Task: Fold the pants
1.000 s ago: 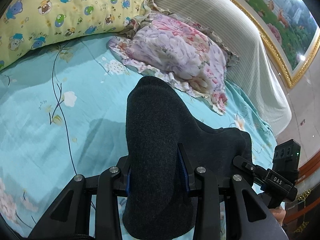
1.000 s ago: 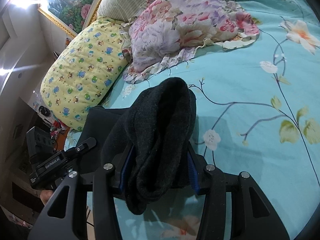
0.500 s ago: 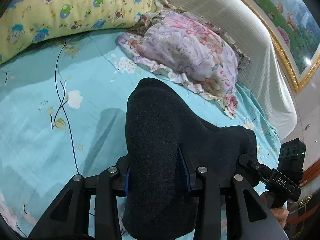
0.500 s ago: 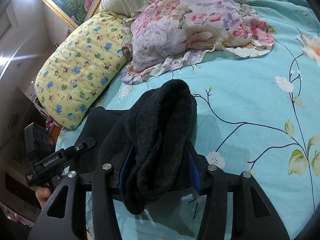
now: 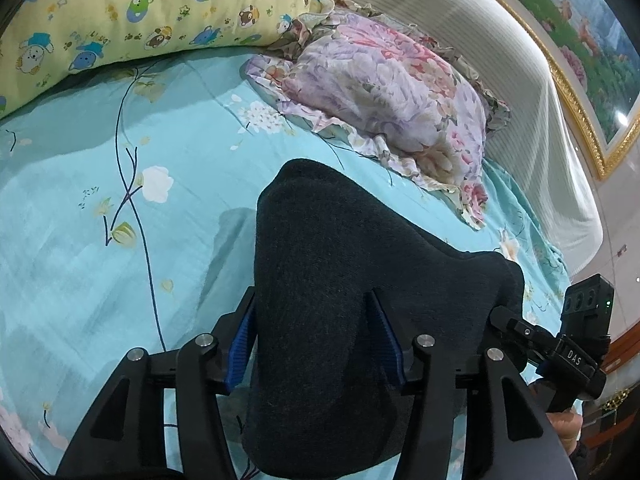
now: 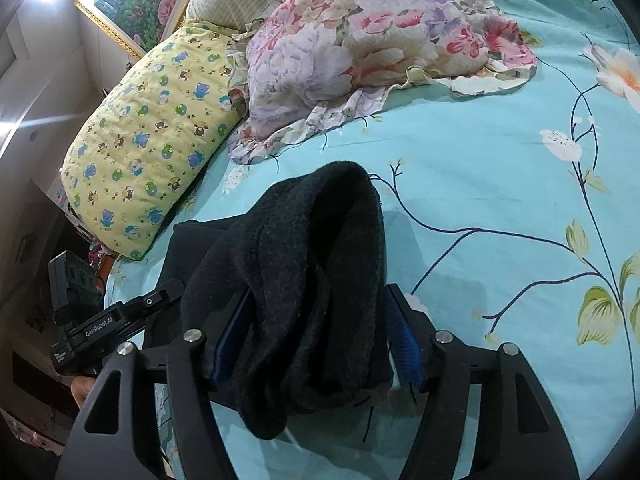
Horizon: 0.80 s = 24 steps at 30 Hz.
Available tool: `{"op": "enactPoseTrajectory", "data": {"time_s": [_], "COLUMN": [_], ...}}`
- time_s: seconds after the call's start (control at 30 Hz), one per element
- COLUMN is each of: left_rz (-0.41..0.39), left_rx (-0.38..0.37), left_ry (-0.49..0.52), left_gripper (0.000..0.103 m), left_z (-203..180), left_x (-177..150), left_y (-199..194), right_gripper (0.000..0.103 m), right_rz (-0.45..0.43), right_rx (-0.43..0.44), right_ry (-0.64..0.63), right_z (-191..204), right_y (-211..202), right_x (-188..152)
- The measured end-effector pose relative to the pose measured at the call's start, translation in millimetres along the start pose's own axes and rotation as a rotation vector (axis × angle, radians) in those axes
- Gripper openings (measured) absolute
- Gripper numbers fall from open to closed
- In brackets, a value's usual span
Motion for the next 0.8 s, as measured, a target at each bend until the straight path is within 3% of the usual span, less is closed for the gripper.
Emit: {"op": "enactPoseTrajectory", "data": {"time_s": [0.1,0.27,0.6,0.8], "left_rz": [-0.008,-0.008,-0.031,-0.064], "left_rx": [0.009,0.011,0.027,0.069], "left_ry": [0.002,-0.008,0.005,0.046], "left_gripper": [0.065,0.070,0.076,0.080], "left_z": [1.6,5.3,6.3,3.7], "left_x": [0.2,-1.6,-6.6,-14.0], "left_y": [-2.4,-5.9,-23.3,-38.8], "right_gripper": [0.074,0.086,0.087,0.087], "right_rz": [0.010,-0.008,-0.017,-0.045], "right_rx": [-0.002,0.007,-0.005,-0.068], "right_ry": [0.019,0.046,0.026,-0.051], "right_z": [-0.9,0.3,7.0,15.9], "right_y": [-0.8,-7.1,-17.1,-28.6], "right_x": [-0.2,0.7,-5.2,-10.6]}}
Point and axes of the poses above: each gripper's, at about its wrist camera, not at the fingertips, and y roughly the way its jaws point, z to its left, x to its top, the point moved 8 cm from there along y, roughly the way its jaws point, and after that the axes turned 7 degrees about -z, right-handed, at the moved point
